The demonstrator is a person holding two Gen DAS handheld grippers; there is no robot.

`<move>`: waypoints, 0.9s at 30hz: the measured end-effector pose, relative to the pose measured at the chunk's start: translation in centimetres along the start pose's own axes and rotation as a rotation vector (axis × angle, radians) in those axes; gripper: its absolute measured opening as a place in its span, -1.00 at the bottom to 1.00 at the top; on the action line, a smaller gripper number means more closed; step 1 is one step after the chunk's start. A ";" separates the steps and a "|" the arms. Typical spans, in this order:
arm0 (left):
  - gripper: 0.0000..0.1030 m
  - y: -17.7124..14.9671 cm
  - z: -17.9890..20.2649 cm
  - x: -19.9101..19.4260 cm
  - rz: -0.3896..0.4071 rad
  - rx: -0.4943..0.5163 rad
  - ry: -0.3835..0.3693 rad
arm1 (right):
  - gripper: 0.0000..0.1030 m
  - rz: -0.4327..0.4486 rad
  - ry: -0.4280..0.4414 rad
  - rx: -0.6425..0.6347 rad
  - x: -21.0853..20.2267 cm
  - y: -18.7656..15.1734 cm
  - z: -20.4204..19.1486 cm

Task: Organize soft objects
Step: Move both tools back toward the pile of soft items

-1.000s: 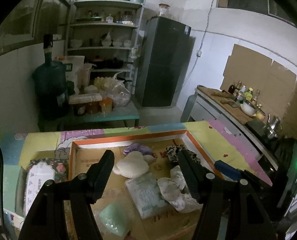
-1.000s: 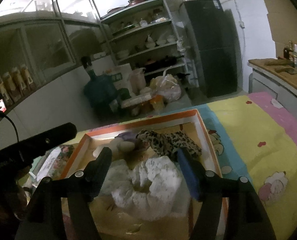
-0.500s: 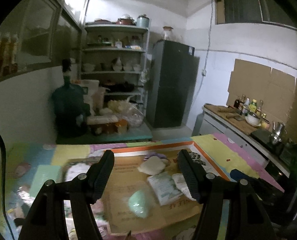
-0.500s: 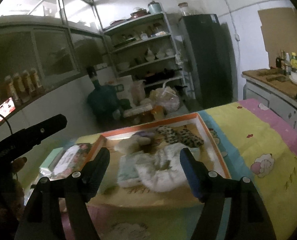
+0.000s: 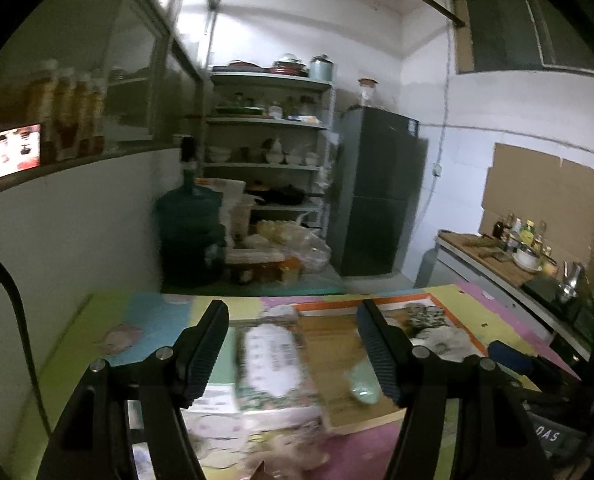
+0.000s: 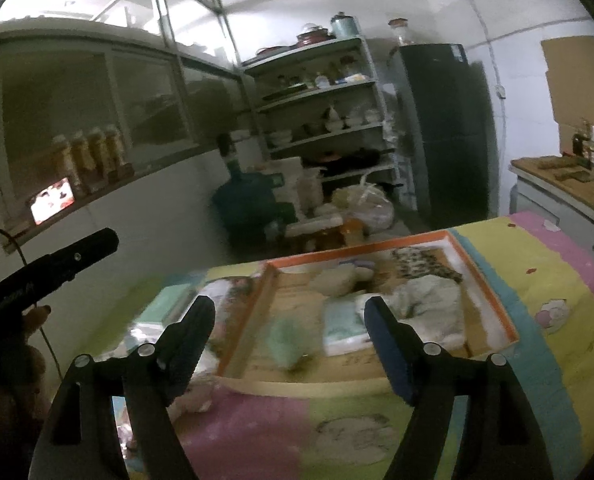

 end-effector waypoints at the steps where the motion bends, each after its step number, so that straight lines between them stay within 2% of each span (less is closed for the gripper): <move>1: 0.29 -0.1 -1.0 -0.5 0.005 -0.008 0.011 | 0.52 -0.001 0.004 -0.003 0.0 -0.1 -0.6; 12: 0.29 -2.1 -9.3 -3.1 0.009 -0.092 0.086 | 0.53 -0.038 0.055 -0.030 0.8 -2.3 -7.1; 20: 0.29 -6.0 -14.5 -2.3 -0.062 -0.167 0.113 | 0.54 -0.196 0.103 -0.064 3.9 -8.7 -14.0; 27: 0.29 -9.3 -17.3 -0.8 -0.133 -0.211 0.112 | 0.54 -0.272 0.091 -0.020 5.5 -12.0 -15.5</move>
Point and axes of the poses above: each gripper's, at about its wrist camera, not at the fingertips, and x roughly the way its jaws point, z to its right, y to its top, the point moved 4 cm from there along x, roughly the way its jaws point, and after that the axes turned 5 degrees about -z, right-handed, at the moved point
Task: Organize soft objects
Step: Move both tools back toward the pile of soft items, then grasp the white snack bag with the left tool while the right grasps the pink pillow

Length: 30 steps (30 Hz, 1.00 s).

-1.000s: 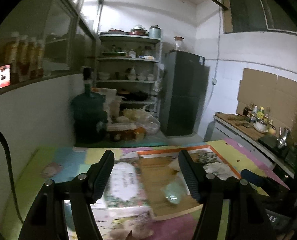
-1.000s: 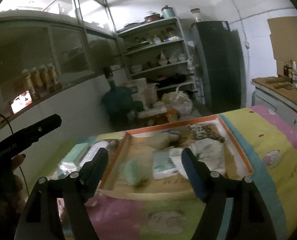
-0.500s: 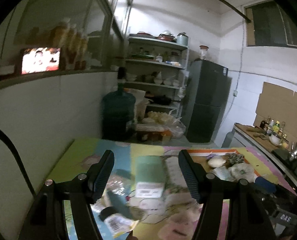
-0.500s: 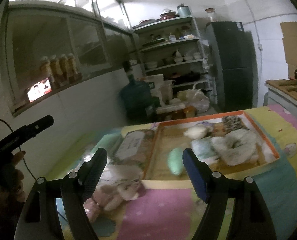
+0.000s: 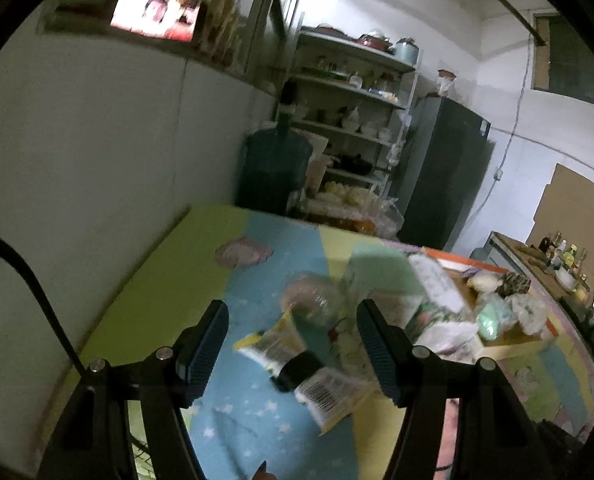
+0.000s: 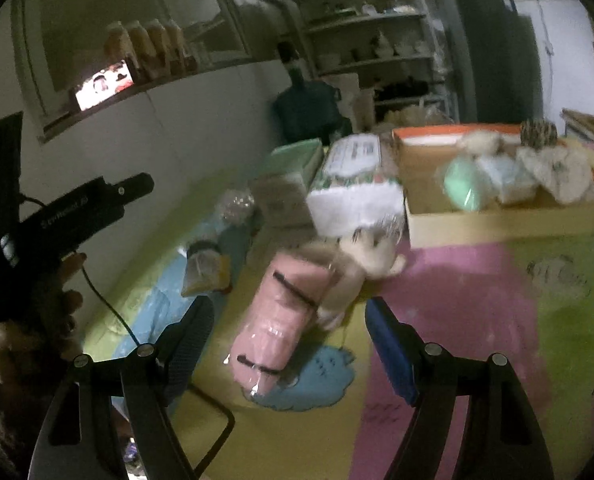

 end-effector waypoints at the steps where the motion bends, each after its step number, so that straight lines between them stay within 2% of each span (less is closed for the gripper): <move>1: 0.29 -0.3 -0.3 0.3 -0.010 -0.006 -0.004 | 0.54 -0.006 -0.007 0.004 0.2 -0.3 -0.1; 16: 0.29 -2.6 -1.7 2.3 -0.092 -0.053 -0.051 | 0.50 -0.070 0.037 0.052 2.5 -1.7 -0.1; 19: 0.29 -2.8 -1.5 2.8 -0.109 -0.052 -0.058 | 0.22 -0.081 0.045 0.053 3.1 -1.6 -0.3; 21: 0.29 -3.1 -1.3 3.2 -0.121 -0.049 -0.063 | -0.13 -0.094 0.053 0.051 3.5 -1.7 -0.3; 23: 0.29 -3.2 -1.2 3.4 -0.132 -0.044 -0.065 | -0.33 -0.104 0.065 0.048 3.8 -1.7 -0.4; 26: 0.29 -3.6 -0.9 4.0 -0.149 -0.046 -0.064 | -0.43 -0.095 0.065 0.019 3.6 -1.7 -0.8; 30: 0.29 -3.8 -0.6 5.1 -0.180 -0.063 -0.065 | -0.46 -0.071 0.075 -0.021 2.9 -1.7 -1.3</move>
Point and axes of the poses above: each gripper's, at about its wrist camera, not at the fingertips, and x roughly the way its jaws point, z to its right, y to its top, the point moved 4 cm from there along x, roughly the way its jaws point, and after that the axes turned 5 degrees about -z, right-handed, at the moved point
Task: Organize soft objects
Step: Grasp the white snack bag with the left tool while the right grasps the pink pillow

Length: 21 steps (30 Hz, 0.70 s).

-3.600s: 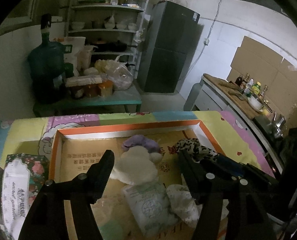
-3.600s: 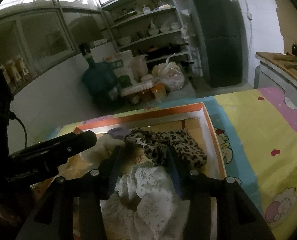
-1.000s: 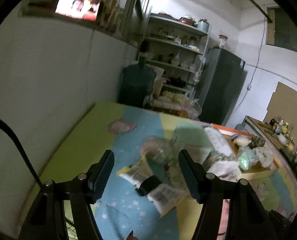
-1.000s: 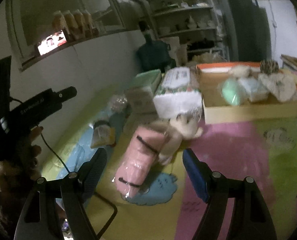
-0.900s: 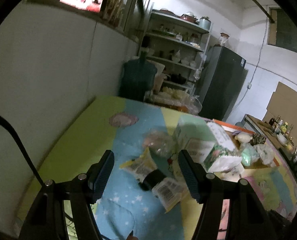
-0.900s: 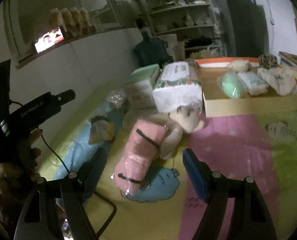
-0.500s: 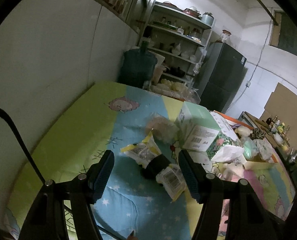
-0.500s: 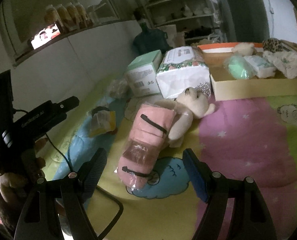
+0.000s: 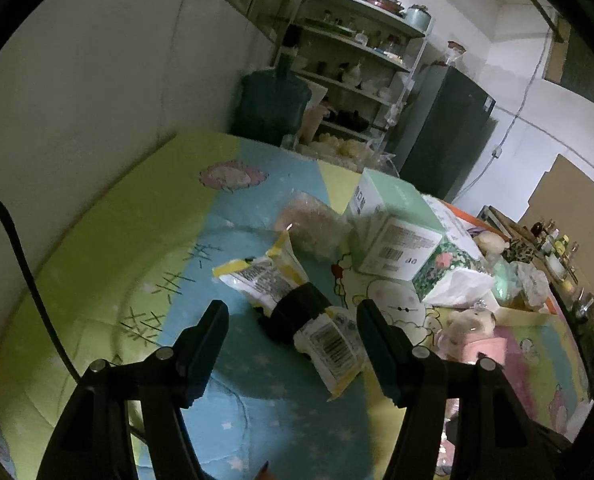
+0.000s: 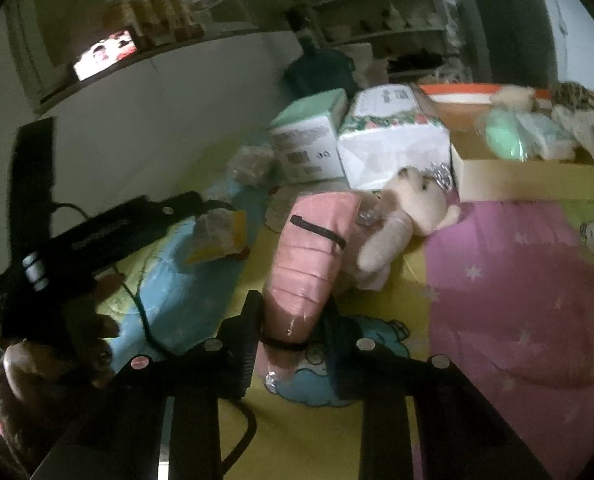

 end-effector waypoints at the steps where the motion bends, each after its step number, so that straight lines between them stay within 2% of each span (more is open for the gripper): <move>1: 0.29 0.0 0.0 0.4 -0.009 -0.006 0.000 | -0.46 0.008 0.002 -0.012 -0.2 0.0 -0.1; 7: 0.29 0.0 0.8 2.2 -0.051 -0.017 0.004 | -0.46 0.037 0.000 -0.040 -1.1 0.2 -0.1; 15: 0.27 -0.4 3.1 4.2 -0.092 0.032 0.019 | -0.46 0.052 -0.008 -0.039 -1.7 0.4 1.4; 19: -0.01 -0.3 3.4 4.4 -0.095 0.019 0.003 | -0.46 0.060 -0.009 -0.039 -1.9 0.4 1.9; 21: -0.04 -0.3 3.4 4.4 -0.094 0.012 -0.009 | -0.46 0.061 -0.006 -0.037 -2.0 0.5 2.1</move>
Point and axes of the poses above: each gripper's, at about its wrist camera, not at the fingertips, and x roughly the way its jaws point, z to its right, y to its top, the point moved 4 cm from there along x, roughly the way its jaws point, and after that the axes turned 5 degrees about -z, right-handed, at the moved point
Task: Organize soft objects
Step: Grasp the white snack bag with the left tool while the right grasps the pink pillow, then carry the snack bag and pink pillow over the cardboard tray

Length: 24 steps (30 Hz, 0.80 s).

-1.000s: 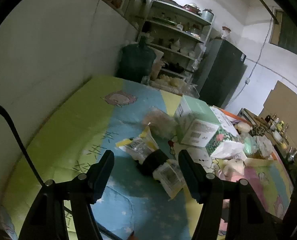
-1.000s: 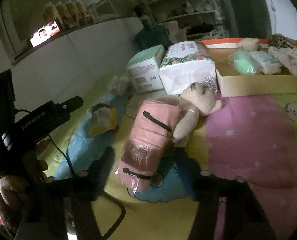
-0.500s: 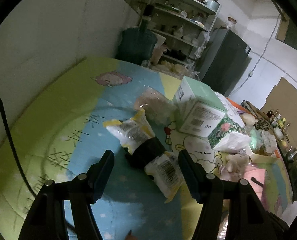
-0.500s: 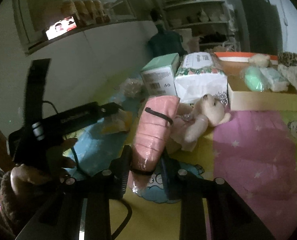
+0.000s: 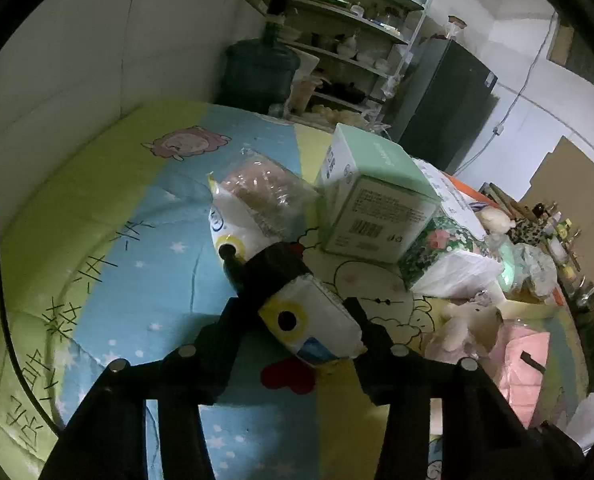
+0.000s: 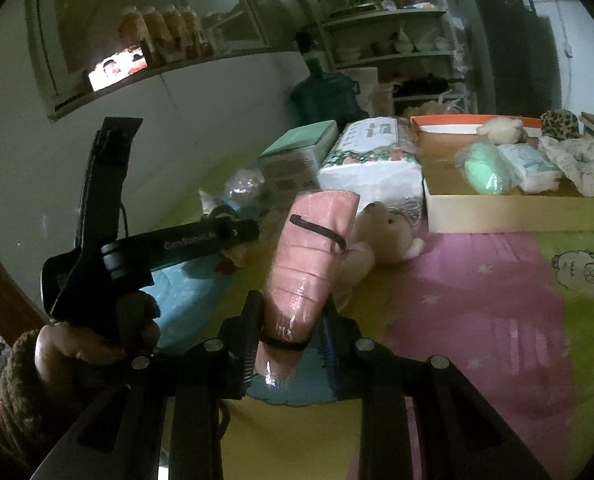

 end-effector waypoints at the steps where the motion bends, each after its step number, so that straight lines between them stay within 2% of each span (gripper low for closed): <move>1: -0.07 -0.1 -0.1 -0.2 0.002 -0.002 -0.003 | -0.46 0.000 0.002 0.000 0.0 0.0 0.1; 6: -0.17 -0.1 -0.3 -0.5 0.015 -0.007 -0.010 | -0.46 0.004 0.003 -0.004 0.0 0.2 0.0; 7: -0.28 -0.1 -0.3 -0.6 0.016 -0.005 -0.011 | -0.46 0.006 0.004 -0.005 0.0 0.2 0.0; 15: -0.30 -0.4 -0.5 -1.6 0.035 -0.001 -0.015 | -0.46 0.015 0.005 -0.021 -0.4 0.3 -0.6; 24: -0.32 -0.8 -0.5 -4.9 0.098 0.013 -0.036 | -0.46 0.033 0.011 -0.051 -1.1 0.5 -1.8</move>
Point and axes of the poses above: each gripper's, at about its wrist camera, not at the fingertips, and x roughly the way its jaws point, z to its right, y to its top, the point moved 4 cm from there along x, roughly the way its jaws point, and after that the axes turned 5 degrees about -z, right-handed, at the moved point
